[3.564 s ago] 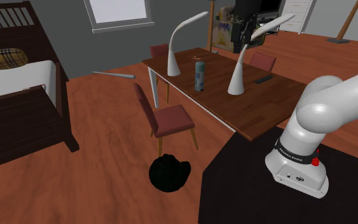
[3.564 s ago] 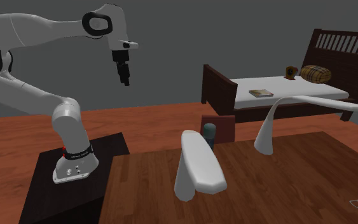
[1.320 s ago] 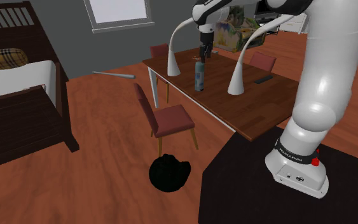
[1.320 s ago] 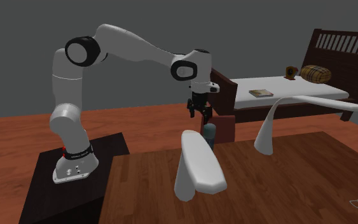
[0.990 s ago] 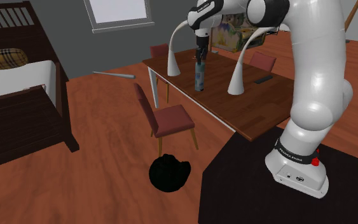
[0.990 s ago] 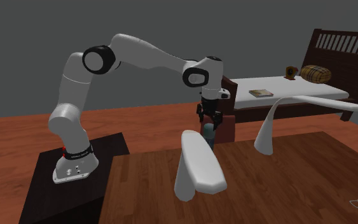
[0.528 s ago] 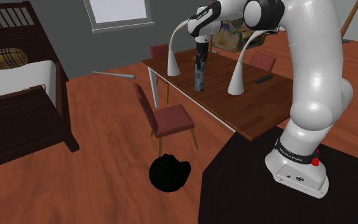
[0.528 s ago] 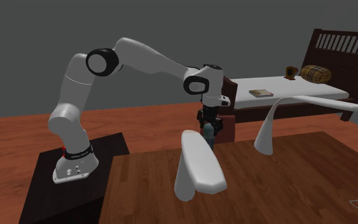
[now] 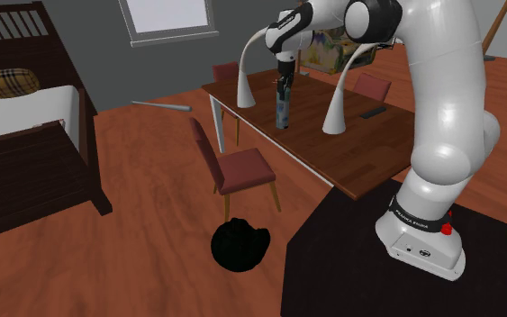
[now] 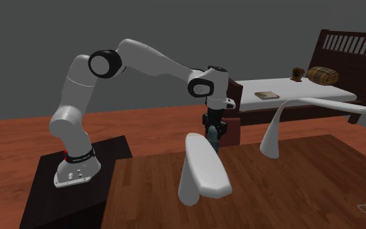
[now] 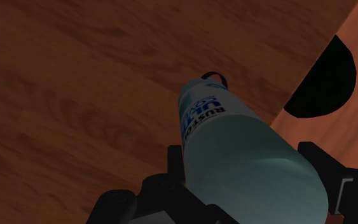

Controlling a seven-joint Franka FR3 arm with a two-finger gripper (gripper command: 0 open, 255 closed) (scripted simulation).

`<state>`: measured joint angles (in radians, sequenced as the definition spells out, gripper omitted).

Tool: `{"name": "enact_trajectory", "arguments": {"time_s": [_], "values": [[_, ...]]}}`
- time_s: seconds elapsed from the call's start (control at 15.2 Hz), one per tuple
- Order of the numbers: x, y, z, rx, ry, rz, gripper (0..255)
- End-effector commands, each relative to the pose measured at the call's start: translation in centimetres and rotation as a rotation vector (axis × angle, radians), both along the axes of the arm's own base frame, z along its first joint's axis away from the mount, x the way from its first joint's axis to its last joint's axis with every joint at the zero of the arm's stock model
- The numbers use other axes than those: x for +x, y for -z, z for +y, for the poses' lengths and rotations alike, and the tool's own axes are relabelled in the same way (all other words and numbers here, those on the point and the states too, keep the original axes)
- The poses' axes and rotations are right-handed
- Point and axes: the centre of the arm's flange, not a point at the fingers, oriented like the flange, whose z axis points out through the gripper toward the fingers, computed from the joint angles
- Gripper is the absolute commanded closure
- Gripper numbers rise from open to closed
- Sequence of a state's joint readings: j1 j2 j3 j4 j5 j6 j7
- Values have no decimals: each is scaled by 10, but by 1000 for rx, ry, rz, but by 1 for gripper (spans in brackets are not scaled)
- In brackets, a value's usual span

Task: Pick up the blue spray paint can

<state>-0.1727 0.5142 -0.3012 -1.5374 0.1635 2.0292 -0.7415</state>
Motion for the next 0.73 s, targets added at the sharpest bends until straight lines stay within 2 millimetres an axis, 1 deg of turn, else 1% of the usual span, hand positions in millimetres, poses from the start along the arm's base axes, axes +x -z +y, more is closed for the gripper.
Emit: {"name": "enact_trajectory", "arguments": {"time_s": [0.0, 0.13, 0.66], "values": [[0, 1, 0, 0, 0, 2, 255], [0, 1, 0, 0, 0, 2, 255], [0, -41, 0, 0, 0, 2, 255]]}}
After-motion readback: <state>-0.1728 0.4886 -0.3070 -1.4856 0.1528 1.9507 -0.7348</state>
